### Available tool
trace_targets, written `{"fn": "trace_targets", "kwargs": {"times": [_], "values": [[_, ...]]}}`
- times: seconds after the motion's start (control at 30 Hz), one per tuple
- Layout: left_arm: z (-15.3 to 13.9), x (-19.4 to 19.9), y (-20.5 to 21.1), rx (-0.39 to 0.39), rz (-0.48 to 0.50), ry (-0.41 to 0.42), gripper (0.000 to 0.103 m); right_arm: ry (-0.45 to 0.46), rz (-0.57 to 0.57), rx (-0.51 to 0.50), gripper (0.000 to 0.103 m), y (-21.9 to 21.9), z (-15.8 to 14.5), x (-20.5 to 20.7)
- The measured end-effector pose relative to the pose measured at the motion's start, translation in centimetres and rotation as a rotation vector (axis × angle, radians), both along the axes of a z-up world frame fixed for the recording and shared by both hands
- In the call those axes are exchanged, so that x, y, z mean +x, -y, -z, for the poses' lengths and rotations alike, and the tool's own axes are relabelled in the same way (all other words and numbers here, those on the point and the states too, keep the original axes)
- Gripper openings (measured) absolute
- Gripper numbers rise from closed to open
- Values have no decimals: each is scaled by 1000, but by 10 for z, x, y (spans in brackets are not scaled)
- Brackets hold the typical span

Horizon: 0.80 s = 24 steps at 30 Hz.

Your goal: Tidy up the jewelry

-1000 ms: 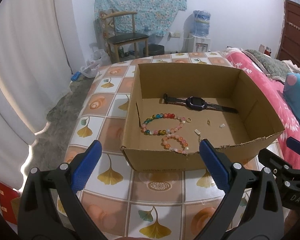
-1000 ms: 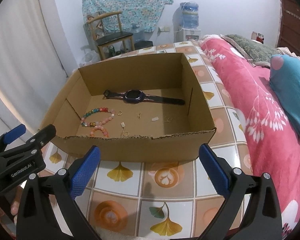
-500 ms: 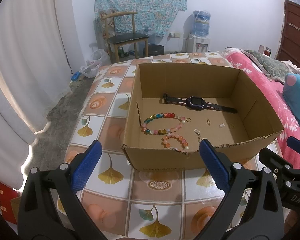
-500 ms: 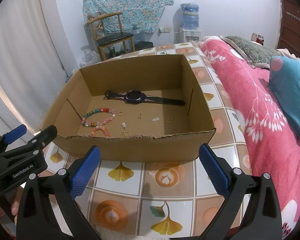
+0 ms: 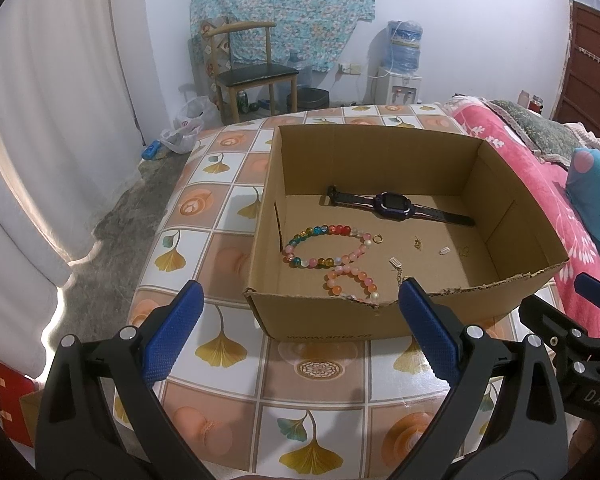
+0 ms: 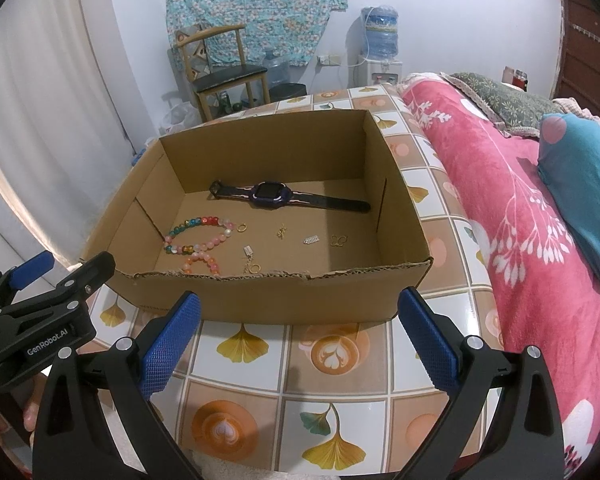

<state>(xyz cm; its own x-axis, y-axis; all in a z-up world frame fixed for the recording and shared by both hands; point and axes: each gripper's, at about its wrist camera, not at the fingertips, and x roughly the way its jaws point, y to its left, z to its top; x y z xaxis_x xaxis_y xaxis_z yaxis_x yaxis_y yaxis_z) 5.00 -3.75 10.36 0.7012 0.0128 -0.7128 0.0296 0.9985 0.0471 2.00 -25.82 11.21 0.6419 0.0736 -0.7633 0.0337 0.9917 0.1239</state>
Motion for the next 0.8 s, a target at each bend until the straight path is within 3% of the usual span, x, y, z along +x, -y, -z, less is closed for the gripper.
{"fn": "trace_targets", "kwargs": {"times": [0.8], "values": [[2,-1,-1,-4,-4,-4,94,-3,2,0,96,0,-2,1]]}}
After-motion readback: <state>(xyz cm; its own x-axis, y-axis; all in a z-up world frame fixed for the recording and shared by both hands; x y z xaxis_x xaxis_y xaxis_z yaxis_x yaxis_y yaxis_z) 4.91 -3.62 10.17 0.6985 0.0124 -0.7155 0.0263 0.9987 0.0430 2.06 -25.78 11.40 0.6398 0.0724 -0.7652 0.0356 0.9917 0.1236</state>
